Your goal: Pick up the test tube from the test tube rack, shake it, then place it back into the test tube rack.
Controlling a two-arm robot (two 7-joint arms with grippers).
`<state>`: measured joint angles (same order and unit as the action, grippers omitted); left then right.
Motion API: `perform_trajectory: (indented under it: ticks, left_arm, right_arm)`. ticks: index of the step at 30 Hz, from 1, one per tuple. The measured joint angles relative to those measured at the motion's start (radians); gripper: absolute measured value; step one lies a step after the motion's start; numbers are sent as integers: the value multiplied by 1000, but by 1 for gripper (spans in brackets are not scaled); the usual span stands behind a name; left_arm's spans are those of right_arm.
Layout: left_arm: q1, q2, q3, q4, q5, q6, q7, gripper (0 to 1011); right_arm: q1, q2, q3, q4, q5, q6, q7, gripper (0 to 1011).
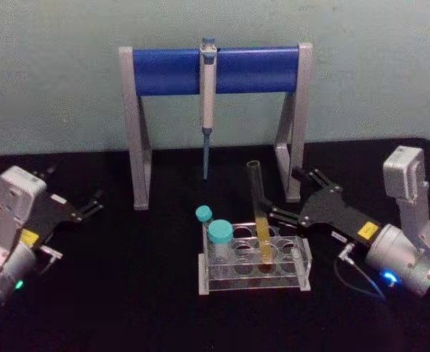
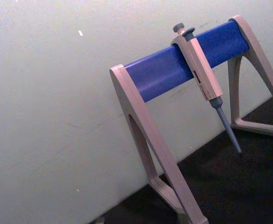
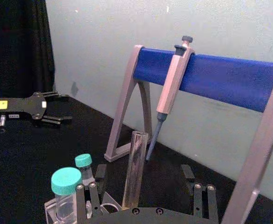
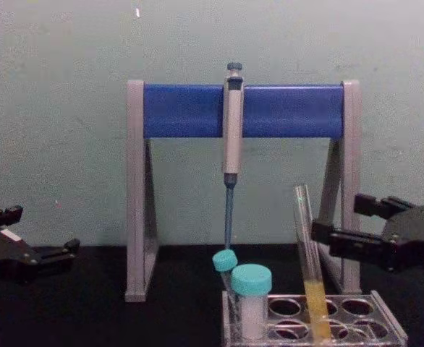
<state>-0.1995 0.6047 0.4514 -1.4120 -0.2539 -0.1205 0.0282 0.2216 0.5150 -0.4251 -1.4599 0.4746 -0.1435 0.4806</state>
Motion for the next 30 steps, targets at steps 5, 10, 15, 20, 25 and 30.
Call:
perform_trajectory:
  ticks: [5, 10, 15, 20, 25, 30]
  left_arm:
    - [0, 0, 0, 0, 0, 0, 0, 1001]
    - [0, 0, 0, 0, 0, 0, 0, 1001]
    - [0, 0, 0, 0, 0, 0, 0, 1001]
    - [0, 0, 0, 0, 0, 0, 0, 1001]
    - [0, 0, 0, 0, 0, 0, 0, 1001]
    - [0, 0, 0, 0, 0, 0, 0, 1001]
  right_arm:
    - [31, -29, -3, 36, 4, 33, 25, 1000]
    - [58, -42, -9, 58, -4, 56, 44, 1000]
    - [93, -54, -22, 78, -26, 87, 68, 1000]
    - [115, -61, -31, 88, -36, 115, 78, 1000]
    - [129, -66, -35, 93, -41, 142, 79, 1000]
    - [132, -69, -35, 98, -40, 160, 77, 1000]
